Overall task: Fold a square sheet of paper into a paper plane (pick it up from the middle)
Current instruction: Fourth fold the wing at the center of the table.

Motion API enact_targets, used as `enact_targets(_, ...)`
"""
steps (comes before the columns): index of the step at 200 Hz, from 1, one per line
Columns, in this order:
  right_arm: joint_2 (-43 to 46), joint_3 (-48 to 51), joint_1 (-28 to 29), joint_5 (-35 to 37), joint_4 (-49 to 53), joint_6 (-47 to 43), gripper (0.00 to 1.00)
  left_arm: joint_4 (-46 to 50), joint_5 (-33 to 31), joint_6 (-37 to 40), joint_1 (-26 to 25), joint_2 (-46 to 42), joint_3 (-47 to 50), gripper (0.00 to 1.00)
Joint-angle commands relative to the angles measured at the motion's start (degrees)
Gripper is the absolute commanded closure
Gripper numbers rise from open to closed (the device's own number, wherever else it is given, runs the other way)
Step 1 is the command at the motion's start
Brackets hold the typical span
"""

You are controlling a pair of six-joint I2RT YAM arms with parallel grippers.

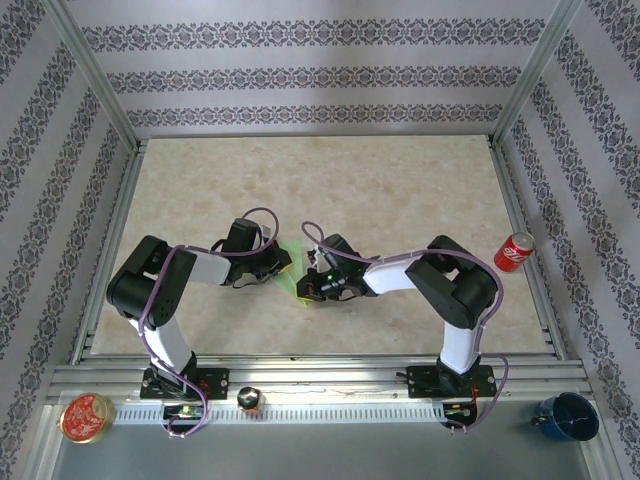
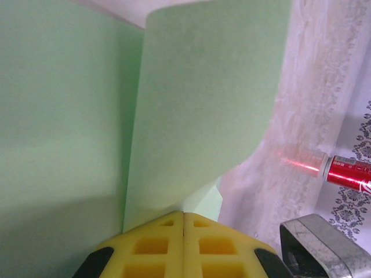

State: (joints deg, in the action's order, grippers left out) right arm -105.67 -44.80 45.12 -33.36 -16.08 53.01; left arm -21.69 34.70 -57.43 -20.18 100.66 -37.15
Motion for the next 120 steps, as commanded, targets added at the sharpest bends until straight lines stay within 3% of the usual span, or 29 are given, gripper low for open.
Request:
enact_targets(1,1.3,2.8,1.4,-0.5,6.3,0.3,0.97,2.6,-3.7,-0.1,0.4,0.9,1.4,0.99)
enact_targets(79,6.8,6.7,2.5,1.9,12.5,-1.9,0.97,3.1,-3.9,0.0,0.4,0.6,1.1,0.99)
enact_targets(120,15.1,4.7,1.3,3.9,11.6,-0.9,0.97,2.8,-3.5,-0.2,0.5,0.4,1.3,1.0)
